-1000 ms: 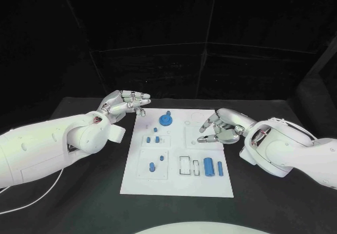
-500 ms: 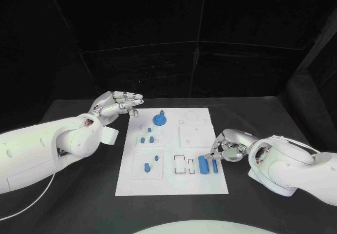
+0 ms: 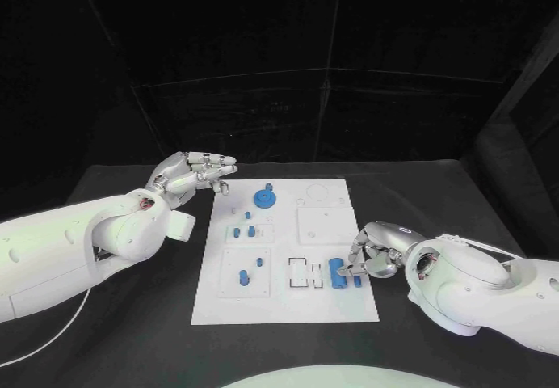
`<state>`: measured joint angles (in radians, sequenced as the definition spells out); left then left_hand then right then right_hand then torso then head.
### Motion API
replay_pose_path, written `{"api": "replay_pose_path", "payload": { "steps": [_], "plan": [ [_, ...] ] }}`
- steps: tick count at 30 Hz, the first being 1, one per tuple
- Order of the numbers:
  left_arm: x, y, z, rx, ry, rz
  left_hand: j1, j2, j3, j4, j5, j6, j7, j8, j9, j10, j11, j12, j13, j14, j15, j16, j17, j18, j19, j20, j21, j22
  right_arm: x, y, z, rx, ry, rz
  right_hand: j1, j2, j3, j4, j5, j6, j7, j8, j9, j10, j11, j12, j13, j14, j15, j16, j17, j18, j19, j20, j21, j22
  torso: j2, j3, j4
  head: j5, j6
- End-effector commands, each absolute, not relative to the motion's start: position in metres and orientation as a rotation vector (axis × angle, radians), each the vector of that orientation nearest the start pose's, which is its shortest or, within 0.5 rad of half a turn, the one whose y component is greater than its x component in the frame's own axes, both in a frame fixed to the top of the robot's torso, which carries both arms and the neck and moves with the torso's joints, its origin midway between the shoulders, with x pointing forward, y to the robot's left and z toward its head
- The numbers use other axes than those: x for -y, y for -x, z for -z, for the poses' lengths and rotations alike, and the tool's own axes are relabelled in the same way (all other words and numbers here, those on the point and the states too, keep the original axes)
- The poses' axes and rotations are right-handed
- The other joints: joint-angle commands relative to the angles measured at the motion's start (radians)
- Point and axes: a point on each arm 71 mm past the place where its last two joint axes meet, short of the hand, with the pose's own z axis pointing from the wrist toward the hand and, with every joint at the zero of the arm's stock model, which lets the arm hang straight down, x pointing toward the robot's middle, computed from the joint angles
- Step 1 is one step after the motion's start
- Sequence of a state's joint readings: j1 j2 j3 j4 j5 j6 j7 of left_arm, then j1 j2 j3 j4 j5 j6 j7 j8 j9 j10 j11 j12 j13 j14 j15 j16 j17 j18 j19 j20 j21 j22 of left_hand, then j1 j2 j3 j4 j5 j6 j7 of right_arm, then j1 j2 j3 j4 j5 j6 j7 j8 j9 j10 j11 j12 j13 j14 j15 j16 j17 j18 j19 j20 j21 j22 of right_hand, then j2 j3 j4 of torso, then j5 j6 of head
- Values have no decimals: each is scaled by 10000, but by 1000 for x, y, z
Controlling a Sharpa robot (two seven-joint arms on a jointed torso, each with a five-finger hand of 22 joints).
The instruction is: Assemble the parts on the task board
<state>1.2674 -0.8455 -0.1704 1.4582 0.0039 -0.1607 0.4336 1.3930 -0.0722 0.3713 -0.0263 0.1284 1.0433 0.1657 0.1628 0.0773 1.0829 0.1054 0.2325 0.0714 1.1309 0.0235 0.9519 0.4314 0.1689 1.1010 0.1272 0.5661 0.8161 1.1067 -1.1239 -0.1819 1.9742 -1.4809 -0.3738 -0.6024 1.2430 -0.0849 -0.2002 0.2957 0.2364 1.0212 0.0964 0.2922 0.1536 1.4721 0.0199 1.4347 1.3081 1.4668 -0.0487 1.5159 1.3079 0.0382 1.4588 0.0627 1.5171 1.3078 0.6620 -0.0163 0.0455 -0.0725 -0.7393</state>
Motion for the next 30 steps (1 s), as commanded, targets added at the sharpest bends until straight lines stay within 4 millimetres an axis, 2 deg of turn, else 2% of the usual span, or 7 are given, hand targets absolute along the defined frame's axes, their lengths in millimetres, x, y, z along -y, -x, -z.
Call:
{"api": "replay_pose_path", "payload": {
  "steps": [1,7,14,17,26,30],
  "plan": [
    [-224,-494,191,-14948,10403,16045,-70,20,-65,25,52,75,-11,64,8,60,-23,57,-18,-76,15,73,-16,144,-100,5,-68,-14,226,-356,238,-19560,-981,-3639,-40,-33,42,-33,177,-95,-9,70,37,300,-37,13,1114,798,-5,68,1409,-118,370,12,68,1520,3,-7,5,1,-20],
    [-224,-494,191,-14974,10412,16045,-70,20,-65,25,52,75,-11,64,8,60,-23,57,-18,-76,15,73,-16,144,-100,5,-68,-14,221,-356,242,-19643,-888,-3743,-24,-56,60,-35,264,-113,-9,100,59,299,-37,13,1130,803,-4,80,1438,-120,374,12,72,1531,3,-5,-6,-1,-20],
    [-223,-493,191,-15005,10408,16083,-68,17,-66,22,53,73,-12,63,6,60,-25,56,-21,-76,12,75,-19,145,-101,3,-69,-15,217,-359,251,-19905,-828,-3603,-13,-84,63,-38,288,-128,-6,111,69,278,-35,-27,1093,801,-3,77,1432,-121,376,13,74,1536,0,-13,0,8,-8],
    [-223,-493,191,-15022,10402,16110,-66,15,-67,21,54,72,-11,62,5,59,-25,55,-21,-76,11,75,-20,146,-101,2,-69,-15,215,-361,254,-19969,-814,-3515,7,-70,82,-41,317,-139,-5,124,79,268,-34,-44,1082,800,-1,76,1430,-120,372,14,73,1533,-2,-4,14,13,-8],
    [-222,-493,191,-15053,10399,16144,-55,12,-66,12,57,62,-5,57,0,49,-25,48,-28,-73,6,82,-25,148,-100,-3,-69,-16,208,-363,263,-20189,-781,-3282,303,191,213,-96,525,-166,-13,256,177,254,-40,-77,1112,799,-1,80,1453,-119,365,17,73,1539,7,-4,20,38,13],
    [-222,-493,191,-15056,10395,16153,-55,12,-66,12,57,62,-5,57,0,49,-25,48,-28,-73,6,82,-25,148,-100,-3,-69,-16,207,-363,262,-19976,-914,-3333,576,438,302,-157,836,-63,-51,374,252,267,-71,-77,1147,804,-25,89,1482,-122,374,5,81,1558,-2,-6,9,47,10]
  ]
}}
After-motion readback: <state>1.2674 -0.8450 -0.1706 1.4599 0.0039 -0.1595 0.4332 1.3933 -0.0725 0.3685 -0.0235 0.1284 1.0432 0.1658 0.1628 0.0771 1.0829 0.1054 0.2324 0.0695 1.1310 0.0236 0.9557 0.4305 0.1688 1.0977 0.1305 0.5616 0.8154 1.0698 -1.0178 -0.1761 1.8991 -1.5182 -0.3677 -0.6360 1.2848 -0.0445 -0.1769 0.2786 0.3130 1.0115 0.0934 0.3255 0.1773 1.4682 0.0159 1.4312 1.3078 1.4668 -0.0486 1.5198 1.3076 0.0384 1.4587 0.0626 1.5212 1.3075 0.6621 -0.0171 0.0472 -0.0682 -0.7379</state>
